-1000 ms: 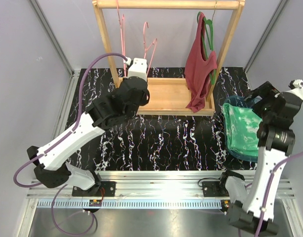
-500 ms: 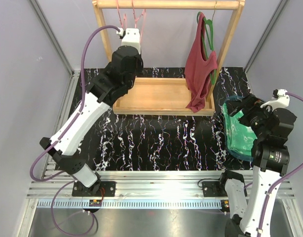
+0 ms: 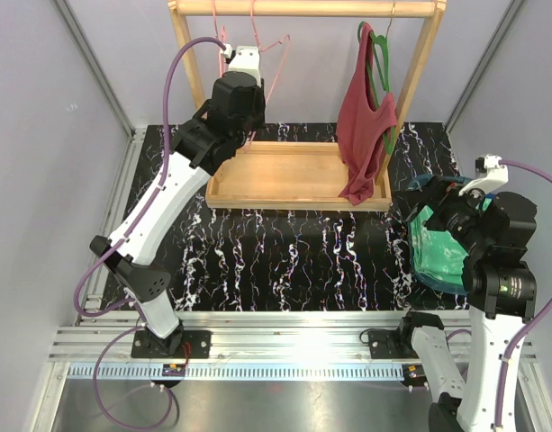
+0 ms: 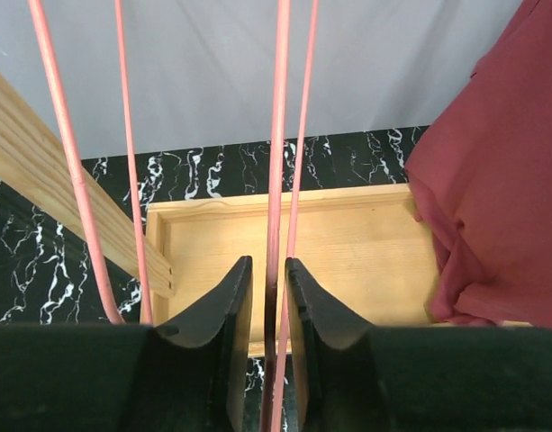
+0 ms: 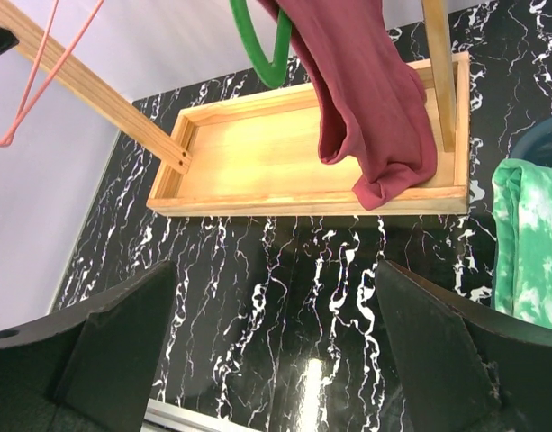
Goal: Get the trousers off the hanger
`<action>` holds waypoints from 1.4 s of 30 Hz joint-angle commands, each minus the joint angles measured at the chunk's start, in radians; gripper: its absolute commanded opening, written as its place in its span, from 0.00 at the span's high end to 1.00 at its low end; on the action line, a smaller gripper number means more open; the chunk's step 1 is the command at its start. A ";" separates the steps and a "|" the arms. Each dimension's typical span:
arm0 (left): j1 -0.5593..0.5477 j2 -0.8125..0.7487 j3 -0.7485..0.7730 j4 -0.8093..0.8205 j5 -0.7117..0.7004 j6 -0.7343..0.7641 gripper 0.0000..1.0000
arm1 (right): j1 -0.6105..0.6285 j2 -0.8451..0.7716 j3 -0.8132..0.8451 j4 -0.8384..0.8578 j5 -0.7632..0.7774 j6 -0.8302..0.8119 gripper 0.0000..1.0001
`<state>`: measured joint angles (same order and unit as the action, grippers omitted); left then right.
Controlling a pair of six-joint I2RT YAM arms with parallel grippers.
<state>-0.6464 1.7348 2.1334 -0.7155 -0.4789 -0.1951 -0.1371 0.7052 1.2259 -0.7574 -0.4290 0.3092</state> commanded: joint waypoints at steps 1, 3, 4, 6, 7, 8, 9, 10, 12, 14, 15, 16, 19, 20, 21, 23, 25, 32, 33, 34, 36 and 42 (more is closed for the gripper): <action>0.002 -0.037 0.005 0.041 0.031 -0.026 0.65 | 0.016 -0.004 0.040 -0.043 0.013 -0.041 0.00; 0.002 -0.050 0.014 0.028 0.036 -0.035 0.45 | 0.024 -0.003 0.047 -0.053 0.007 -0.045 0.00; 0.001 -0.066 0.010 0.027 0.040 -0.046 0.32 | 0.027 -0.003 0.049 -0.057 0.006 -0.054 0.01; -0.001 -0.131 -0.047 0.037 0.054 -0.061 0.24 | 0.050 0.003 0.056 -0.065 0.015 -0.068 0.01; -0.002 -0.159 -0.071 0.042 0.057 -0.078 0.20 | 0.062 0.007 0.063 -0.074 0.030 -0.096 0.00; -0.004 -0.190 -0.107 0.051 0.059 -0.084 0.13 | 0.082 0.013 0.070 -0.097 0.054 -0.111 0.00; -0.007 -0.263 -0.171 0.054 0.053 -0.089 0.09 | 0.123 0.022 0.086 -0.109 0.121 -0.126 0.01; -0.010 -0.297 -0.211 0.051 0.046 -0.102 0.01 | 0.135 0.025 0.095 -0.124 0.156 -0.163 0.01; -0.010 -0.418 -0.335 0.034 -0.001 -0.124 0.01 | 0.206 0.033 0.122 -0.166 0.255 -0.195 0.00; -0.010 -0.509 -0.424 0.028 -0.044 -0.151 0.01 | 0.221 0.034 0.141 -0.204 0.303 -0.205 0.01; -0.009 -0.543 -0.467 0.018 -0.094 -0.162 0.01 | 0.225 0.033 0.156 -0.212 0.335 -0.203 0.00; -0.007 -0.611 -0.536 0.002 -0.124 -0.182 0.01 | 0.231 0.030 0.162 -0.233 0.345 -0.206 0.00; 0.008 -0.714 -0.665 -0.027 -0.216 -0.220 0.01 | 0.232 0.022 0.205 -0.273 0.357 -0.197 0.01; 0.016 -0.781 -0.750 -0.041 -0.231 -0.230 0.01 | 0.232 0.008 0.213 -0.293 0.355 -0.197 0.00; 0.022 -0.816 -0.788 -0.044 -0.248 -0.237 0.01 | 0.232 -0.001 0.218 -0.296 0.358 -0.196 0.01; 0.031 -0.910 -0.886 -0.064 -0.251 -0.247 0.01 | 0.232 -0.033 0.213 -0.298 0.365 -0.193 0.01; 0.031 -0.966 -0.934 -0.085 -0.241 -0.233 0.01 | 0.238 -0.055 0.201 -0.309 0.377 -0.190 0.01; 0.031 -1.129 -1.017 -0.216 -0.182 -0.161 0.01 | 0.283 -0.174 0.184 -0.347 0.397 -0.209 0.01; 0.031 -1.164 -1.047 -0.216 -0.178 -0.150 0.01 | 0.283 -0.185 0.176 -0.342 0.403 -0.213 0.01; 0.031 -1.188 -1.069 -0.211 -0.182 -0.127 0.01 | 0.283 -0.193 0.169 -0.333 0.401 -0.216 0.01; 0.031 -1.238 -1.125 -0.155 -0.188 -0.092 0.01 | 0.283 -0.204 0.141 -0.315 0.424 -0.210 0.00; 0.051 -1.365 -1.268 0.010 -0.135 -0.041 0.01 | 0.283 -0.216 0.038 -0.203 0.441 -0.179 0.01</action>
<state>-0.6132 0.3798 0.8780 -0.8375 -0.6506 -0.2909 0.1383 0.4816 1.3079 -1.0481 -0.0113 0.1238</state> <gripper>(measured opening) 0.987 0.993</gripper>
